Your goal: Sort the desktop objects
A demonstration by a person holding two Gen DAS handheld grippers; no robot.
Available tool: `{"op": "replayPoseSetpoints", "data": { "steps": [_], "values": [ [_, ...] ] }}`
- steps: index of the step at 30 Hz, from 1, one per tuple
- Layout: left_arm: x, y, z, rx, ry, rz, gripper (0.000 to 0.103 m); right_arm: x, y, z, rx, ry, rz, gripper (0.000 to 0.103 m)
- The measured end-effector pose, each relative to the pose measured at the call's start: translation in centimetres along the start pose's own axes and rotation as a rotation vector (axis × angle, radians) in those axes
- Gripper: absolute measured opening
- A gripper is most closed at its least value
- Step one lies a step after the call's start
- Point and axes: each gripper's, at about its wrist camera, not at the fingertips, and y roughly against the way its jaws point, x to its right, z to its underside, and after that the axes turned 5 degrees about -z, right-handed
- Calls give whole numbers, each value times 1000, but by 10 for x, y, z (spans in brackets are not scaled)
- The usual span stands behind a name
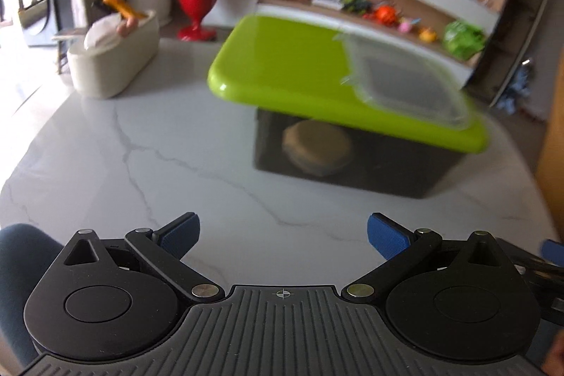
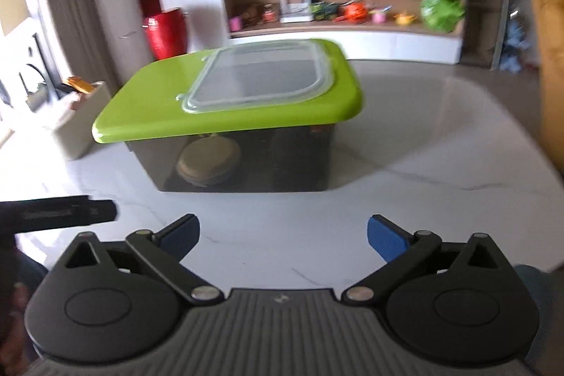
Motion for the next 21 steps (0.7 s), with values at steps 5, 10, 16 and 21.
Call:
{"op": "replayPoseSetpoints", "data": {
  "steps": [5, 10, 16, 21],
  "values": [
    [11, 41, 0, 121, -75, -85, 103, -15, 39, 1, 92, -18, -53, 103],
    [10, 46, 3, 140, -83, -113, 103, -19, 41, 3, 70, -44, -26, 103],
    [5, 42, 4, 129, -55, -54, 103, -17, 27, 8, 6, -83, -25, 103],
    [2, 31, 5, 87, -28, -19, 103, -20, 22, 12, -27, -104, -44, 103]
  ]
}}
